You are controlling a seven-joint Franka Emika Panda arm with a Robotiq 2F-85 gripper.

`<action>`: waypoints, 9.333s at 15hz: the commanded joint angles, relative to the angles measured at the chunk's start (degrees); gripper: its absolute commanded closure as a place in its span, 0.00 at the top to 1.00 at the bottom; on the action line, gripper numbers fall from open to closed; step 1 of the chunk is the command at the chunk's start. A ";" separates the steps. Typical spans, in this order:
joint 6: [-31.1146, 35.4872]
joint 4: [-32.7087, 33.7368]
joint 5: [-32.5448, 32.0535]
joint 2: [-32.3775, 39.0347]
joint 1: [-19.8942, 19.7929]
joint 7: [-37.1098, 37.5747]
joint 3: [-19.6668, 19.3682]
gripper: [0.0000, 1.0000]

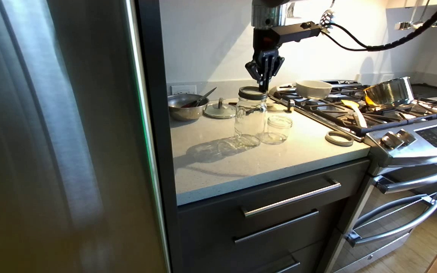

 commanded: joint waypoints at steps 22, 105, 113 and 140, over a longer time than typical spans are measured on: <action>-5.15 3.48 2.36 1.85 -0.02 -2.35 -0.15 0.02; -8.91 0.73 0.76 -0.41 0.96 -6.26 0.25 1.00; -8.64 0.79 0.39 -0.50 1.06 -6.24 0.22 1.00; -4.37 -15.86 6.45 -17.97 -8.32 -20.40 -6.72 1.00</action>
